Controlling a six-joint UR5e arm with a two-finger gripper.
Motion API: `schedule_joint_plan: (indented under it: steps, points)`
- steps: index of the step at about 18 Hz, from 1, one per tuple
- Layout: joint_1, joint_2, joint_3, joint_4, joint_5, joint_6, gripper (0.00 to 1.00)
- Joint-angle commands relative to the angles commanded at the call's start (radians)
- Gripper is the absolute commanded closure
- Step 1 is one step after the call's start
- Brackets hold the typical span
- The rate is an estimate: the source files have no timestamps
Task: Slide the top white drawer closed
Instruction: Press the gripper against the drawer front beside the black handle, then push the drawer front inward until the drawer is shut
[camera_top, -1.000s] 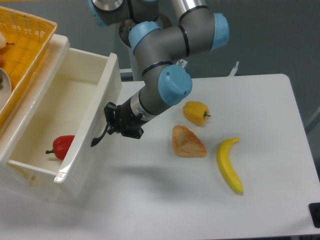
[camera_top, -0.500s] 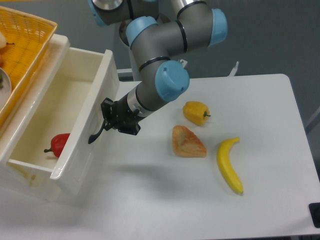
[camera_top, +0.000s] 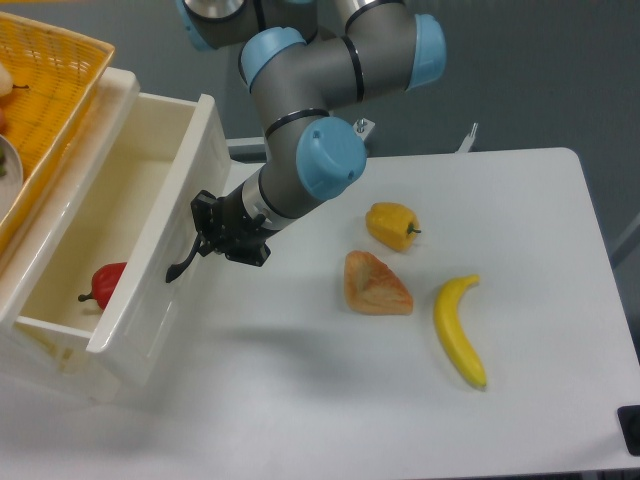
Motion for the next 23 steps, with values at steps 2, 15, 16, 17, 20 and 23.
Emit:
schedule_joint_plan:
  steps: [2,15,16,17,20,23]
  points:
    - [-0.002,0.000,0.000,0.000,-0.002,0.000,1.00]
    - [-0.045,0.000,0.009,0.005,0.000,-0.041,1.00]
    - [-0.045,0.000,0.009,0.005,-0.002,-0.041,1.00]
    - [-0.046,0.000,0.009,0.005,0.000,-0.041,1.00]
    - [-0.055,-0.002,0.008,0.005,0.000,-0.043,1.00]
    - [-0.057,-0.003,0.009,0.006,0.000,-0.043,1.00]
